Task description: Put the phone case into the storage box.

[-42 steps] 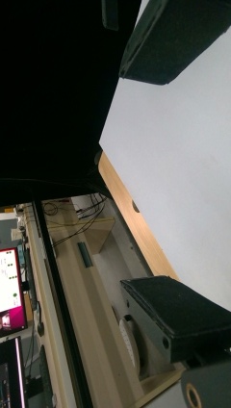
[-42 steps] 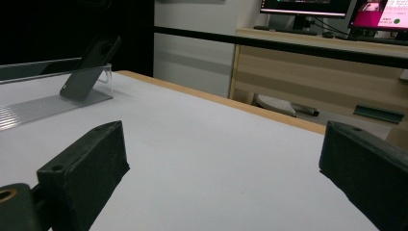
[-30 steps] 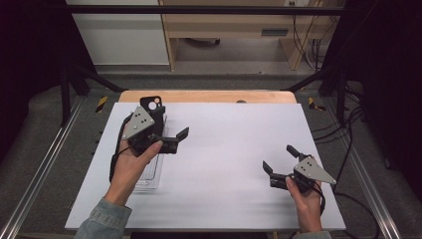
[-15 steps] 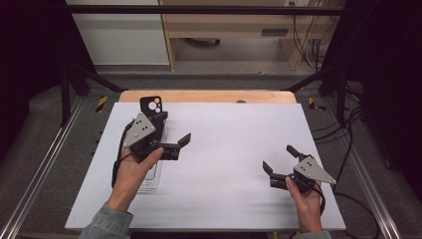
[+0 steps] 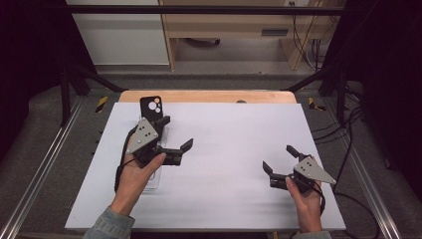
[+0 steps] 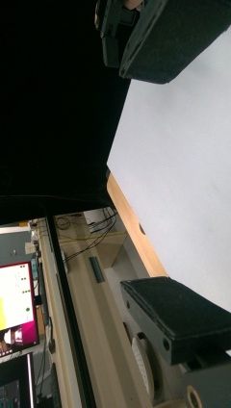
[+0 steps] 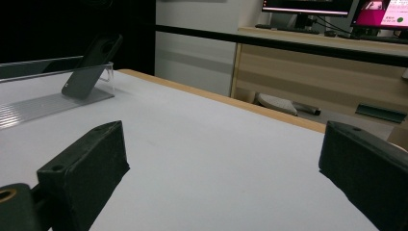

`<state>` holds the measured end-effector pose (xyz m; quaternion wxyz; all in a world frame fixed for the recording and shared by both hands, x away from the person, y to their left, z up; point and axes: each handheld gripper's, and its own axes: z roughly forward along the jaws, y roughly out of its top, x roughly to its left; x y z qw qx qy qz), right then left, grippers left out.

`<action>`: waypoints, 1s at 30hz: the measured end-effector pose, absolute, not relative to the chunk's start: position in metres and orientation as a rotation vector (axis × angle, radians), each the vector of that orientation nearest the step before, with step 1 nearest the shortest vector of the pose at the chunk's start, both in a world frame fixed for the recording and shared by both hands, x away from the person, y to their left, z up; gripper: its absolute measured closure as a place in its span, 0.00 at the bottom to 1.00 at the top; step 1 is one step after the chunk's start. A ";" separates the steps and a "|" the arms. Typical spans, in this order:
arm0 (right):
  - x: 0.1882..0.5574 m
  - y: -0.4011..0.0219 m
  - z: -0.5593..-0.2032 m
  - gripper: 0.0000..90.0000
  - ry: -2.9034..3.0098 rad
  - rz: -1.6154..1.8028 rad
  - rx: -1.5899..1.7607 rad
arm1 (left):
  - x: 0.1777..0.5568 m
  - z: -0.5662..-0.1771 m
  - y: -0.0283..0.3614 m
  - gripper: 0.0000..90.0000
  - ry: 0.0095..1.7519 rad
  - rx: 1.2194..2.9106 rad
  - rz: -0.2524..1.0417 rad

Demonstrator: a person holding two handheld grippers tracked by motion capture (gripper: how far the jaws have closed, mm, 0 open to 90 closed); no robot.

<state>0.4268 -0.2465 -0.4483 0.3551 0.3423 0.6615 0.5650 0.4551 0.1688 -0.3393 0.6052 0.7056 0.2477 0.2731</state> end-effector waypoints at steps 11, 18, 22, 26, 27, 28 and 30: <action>0.427 -0.246 -0.449 0.04 1.711 1.459 0.883 | 0.450 -0.346 0.170 0.02 0.576 1.628 0.623; 0.427 -0.246 -0.449 0.04 1.711 1.458 0.883 | 0.448 -0.348 0.171 0.02 0.575 1.618 0.621; 0.427 -0.247 -0.449 0.04 1.712 1.458 0.884 | 0.448 -0.349 0.172 0.02 0.572 1.614 0.619; 0.427 -0.247 -0.448 0.04 1.712 1.458 0.884 | 0.447 -0.350 0.173 0.02 0.571 1.607 0.620; 0.427 -0.247 -0.448 0.04 1.711 1.458 0.884 | 0.446 -0.351 0.173 0.02 0.571 1.604 0.620; 0.427 -0.247 -0.448 0.04 1.712 1.459 0.885 | 0.446 -0.351 0.174 0.02 0.571 1.601 0.618; 0.427 -0.247 -0.448 0.04 1.711 1.459 0.883 | 0.445 -0.352 0.174 0.02 0.569 1.598 0.621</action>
